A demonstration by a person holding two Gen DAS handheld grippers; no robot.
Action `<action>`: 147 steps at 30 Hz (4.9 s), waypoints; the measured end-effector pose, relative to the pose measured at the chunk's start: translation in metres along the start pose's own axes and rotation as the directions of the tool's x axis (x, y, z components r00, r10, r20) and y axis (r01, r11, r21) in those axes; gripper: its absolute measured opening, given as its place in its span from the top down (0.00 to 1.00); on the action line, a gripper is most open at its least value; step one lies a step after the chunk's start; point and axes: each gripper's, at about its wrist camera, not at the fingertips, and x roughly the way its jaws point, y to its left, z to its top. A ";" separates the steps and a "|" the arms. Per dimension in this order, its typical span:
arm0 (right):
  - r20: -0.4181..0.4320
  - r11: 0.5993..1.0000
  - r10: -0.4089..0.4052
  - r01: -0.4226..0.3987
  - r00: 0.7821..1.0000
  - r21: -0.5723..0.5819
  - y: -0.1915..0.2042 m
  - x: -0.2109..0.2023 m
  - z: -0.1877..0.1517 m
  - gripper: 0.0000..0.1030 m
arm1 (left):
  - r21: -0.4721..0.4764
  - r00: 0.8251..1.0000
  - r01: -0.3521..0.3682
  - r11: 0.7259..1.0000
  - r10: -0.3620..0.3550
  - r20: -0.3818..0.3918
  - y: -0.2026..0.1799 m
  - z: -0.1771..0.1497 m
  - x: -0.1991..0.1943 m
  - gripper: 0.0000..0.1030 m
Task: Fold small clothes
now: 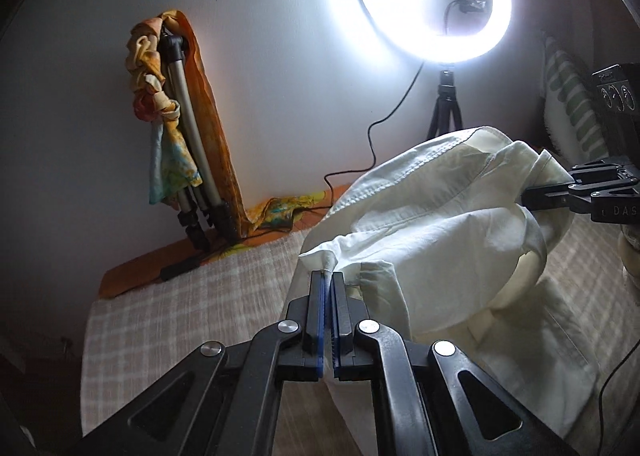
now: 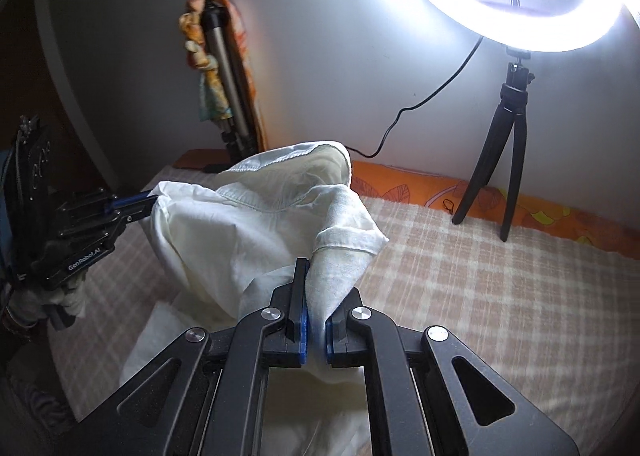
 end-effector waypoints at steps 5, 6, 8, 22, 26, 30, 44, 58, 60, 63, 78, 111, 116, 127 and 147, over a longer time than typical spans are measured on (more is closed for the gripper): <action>-0.007 0.999 -0.018 0.018 1.000 -0.029 0.024 -0.025 -0.032 0.96 | -0.010 1.000 0.004 1.000 -0.004 -0.011 -0.015 -0.036 -0.034 1.00; -0.008 0.999 -0.022 0.022 1.000 -0.033 0.028 -0.029 -0.037 0.96 | -0.006 1.000 0.003 1.000 -0.004 -0.015 -0.018 -0.042 -0.040 1.00; -0.011 0.998 -0.032 0.032 0.999 -0.045 0.035 -0.036 -0.049 0.96 | -0.002 1.000 0.005 1.000 -0.005 -0.027 -0.024 -0.058 -0.048 1.00; -0.046 0.995 -0.090 0.087 0.995 -0.058 0.053 -0.063 -0.130 0.96 | 0.020 0.992 0.023 1.000 -0.021 -0.126 -0.057 -0.145 -0.078 1.00; -0.078 0.990 -0.113 0.106 0.990 -0.093 0.054 -0.073 -0.146 0.96 | 0.059 0.989 0.035 0.998 -0.026 -0.147 -0.060 -0.159 -0.092 1.00; -0.117 0.990 -0.138 0.132 0.984 -0.056 0.043 -0.085 -0.158 0.93 | 0.044 0.991 0.034 0.998 -0.028 -0.134 -0.050 -0.161 -0.111 0.98; -0.108 0.910 0.162 -0.106 0.981 0.401 0.009 -0.070 -0.163 0.55 | -0.235 0.962 0.135 0.963 -0.184 -0.202 -0.033 -0.145 -0.063 0.73; -0.200 0.945 0.083 -0.013 0.976 0.328 0.009 -0.054 -0.168 0.96 | -0.118 0.957 0.065 0.991 -0.095 -0.275 -0.064 -0.164 -0.048 0.99; -0.234 0.956 0.053 0.018 0.971 0.291 0.014 -0.045 -0.172 0.96 | -0.118 0.955 0.058 0.991 -0.090 -0.282 -0.066 -0.168 -0.045 0.99; -0.212 0.973 -0.005 0.053 0.977 0.223 0.024 -0.052 -0.168 0.94 | -0.094 0.969 0.040 0.995 -0.062 -0.238 -0.069 -0.162 -0.062 0.92; 0.103 0.958 -0.273 0.260 0.956 0.121 0.072 -0.142 -0.150 0.23 | -0.103 0.998 0.015 0.995 -0.009 0.064 -0.087 -0.118 -0.169 0.29; -0.067 0.814 0.193 -0.121 0.979 0.567 -0.039 -0.041 -0.171 0.20 | -0.620 0.891 0.202 0.758 -0.405 -0.205 0.008 -0.166 -0.021 0.41; -0.072 0.800 0.225 -0.141 0.972 0.584 -0.044 -0.027 -0.172 0.21 | -0.641 0.871 0.216 0.737 -0.442 -0.214 0.003 -0.166 -0.004 0.57; -0.071 0.757 0.324 -0.214 0.943 0.617 -0.044 0.000 -0.172 0.70 | -0.600 0.893 0.190 0.777 -0.391 -0.223 -0.006 -0.156 0.001 0.79; -0.021 0.937 0.081 -0.069 0.997 0.342 0.001 -0.090 -0.134 0.91 | -0.245 0.975 0.178 0.953 -0.205 -0.089 -0.087 -0.098 -0.075 0.91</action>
